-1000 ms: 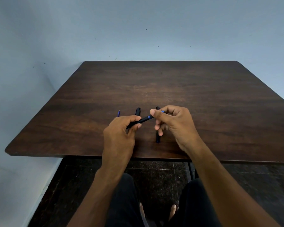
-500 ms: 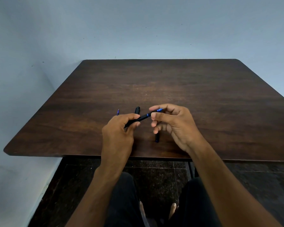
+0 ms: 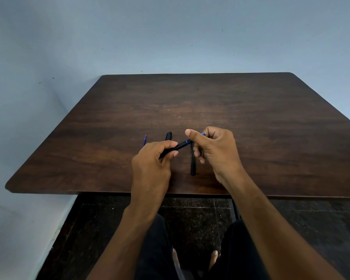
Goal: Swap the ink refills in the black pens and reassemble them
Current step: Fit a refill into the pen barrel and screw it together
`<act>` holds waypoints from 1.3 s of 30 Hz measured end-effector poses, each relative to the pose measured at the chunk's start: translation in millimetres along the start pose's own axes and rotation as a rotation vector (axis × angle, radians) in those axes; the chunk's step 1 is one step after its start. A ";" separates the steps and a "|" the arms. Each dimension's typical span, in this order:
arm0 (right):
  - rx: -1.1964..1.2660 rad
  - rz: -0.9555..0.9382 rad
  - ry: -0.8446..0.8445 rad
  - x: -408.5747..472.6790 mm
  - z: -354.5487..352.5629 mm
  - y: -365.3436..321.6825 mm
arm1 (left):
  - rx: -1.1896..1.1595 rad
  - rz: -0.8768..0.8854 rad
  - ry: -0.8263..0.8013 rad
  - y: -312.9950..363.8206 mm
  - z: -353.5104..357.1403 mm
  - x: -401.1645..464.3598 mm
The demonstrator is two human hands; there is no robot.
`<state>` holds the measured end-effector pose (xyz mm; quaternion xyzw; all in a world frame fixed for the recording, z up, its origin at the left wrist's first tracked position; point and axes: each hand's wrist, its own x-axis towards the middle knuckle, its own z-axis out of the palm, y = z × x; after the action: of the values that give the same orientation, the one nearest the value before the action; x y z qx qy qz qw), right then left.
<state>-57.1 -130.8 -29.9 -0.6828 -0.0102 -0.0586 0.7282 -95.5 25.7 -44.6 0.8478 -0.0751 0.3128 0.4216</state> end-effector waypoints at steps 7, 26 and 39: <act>0.117 0.068 -0.082 -5.6 -4.1 3.4 | -0.003 -0.040 0.022 -4.0 -0.3 -2.3; 0.131 0.109 -0.053 -3.5 -5.7 2.9 | -0.024 -0.062 0.019 0.1 -0.3 -4.4; 0.232 0.087 -0.091 -6.7 -3.5 2.2 | -0.041 -0.083 0.038 2.1 -1.9 -4.8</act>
<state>-63.8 -133.6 -33.0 -0.5956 -0.0205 0.0058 0.8030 -100.9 25.1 -45.2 0.8355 -0.0382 0.3092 0.4527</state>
